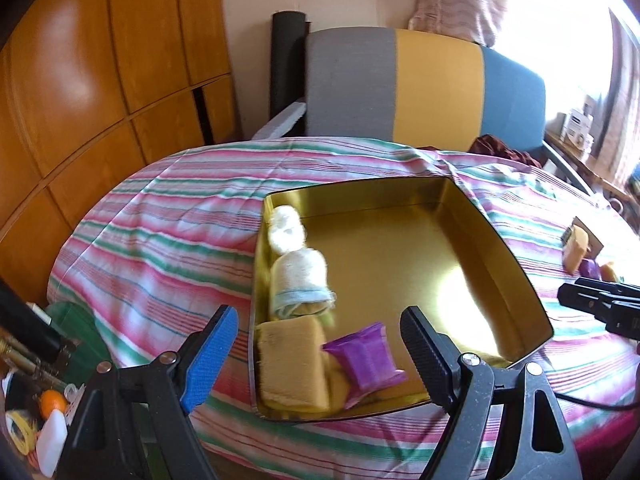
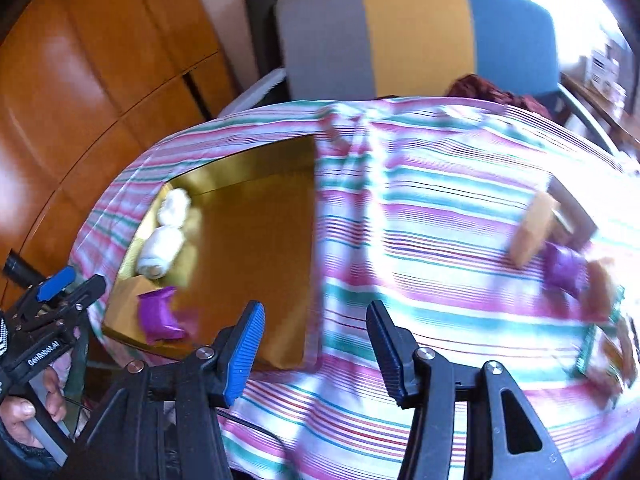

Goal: Organize objects
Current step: 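Move both tools back toward the remaining items on the table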

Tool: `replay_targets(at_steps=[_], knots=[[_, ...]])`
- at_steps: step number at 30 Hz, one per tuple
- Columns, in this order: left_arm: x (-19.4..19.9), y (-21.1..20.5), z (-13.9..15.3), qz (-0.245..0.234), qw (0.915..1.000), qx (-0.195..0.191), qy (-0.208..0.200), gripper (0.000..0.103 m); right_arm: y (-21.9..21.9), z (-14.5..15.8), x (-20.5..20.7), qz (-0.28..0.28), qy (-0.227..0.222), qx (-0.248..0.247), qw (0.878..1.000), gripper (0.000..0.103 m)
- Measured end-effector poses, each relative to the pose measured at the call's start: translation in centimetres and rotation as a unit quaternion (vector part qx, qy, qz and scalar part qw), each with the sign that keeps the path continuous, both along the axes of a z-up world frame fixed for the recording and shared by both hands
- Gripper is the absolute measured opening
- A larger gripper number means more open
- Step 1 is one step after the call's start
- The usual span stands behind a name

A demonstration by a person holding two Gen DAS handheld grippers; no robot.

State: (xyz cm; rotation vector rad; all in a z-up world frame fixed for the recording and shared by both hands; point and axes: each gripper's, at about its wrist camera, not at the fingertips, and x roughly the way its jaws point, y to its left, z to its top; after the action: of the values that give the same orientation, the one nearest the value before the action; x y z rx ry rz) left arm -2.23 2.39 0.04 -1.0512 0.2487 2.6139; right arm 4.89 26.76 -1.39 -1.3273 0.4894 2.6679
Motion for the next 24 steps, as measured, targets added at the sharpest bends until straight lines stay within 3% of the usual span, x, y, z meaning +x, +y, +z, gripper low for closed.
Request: replay_targets(at_steps=[8, 16, 20, 24], knots=[[0.3, 4.4, 0.8, -0.057, 0.9983, 0.005, 0.005, 0.084, 9.0, -0.5, 6.5, -0.131, -0.024, 0.011, 0.991, 0.054], [1.4, 10.9, 1.3, -0.137, 0.9905, 0.002, 0.007, 0.084, 19.2, 0.1, 16.2, -0.316, -0.036, -0.003, 0.948, 0.054], [2.3, 13.9, 1.4, -0.171, 0.9852, -0.002, 0.007, 0.084, 22.0, 0.3, 19.5, -0.37, -0.04, -0.01, 0.928, 0.054], [2.7, 16.7, 1.3, -0.202, 0.9794, -0.007, 0.003, 0.084, 23.4, -0.2, 20.5, -0.374, -0.053, -0.015, 0.926, 0.054]])
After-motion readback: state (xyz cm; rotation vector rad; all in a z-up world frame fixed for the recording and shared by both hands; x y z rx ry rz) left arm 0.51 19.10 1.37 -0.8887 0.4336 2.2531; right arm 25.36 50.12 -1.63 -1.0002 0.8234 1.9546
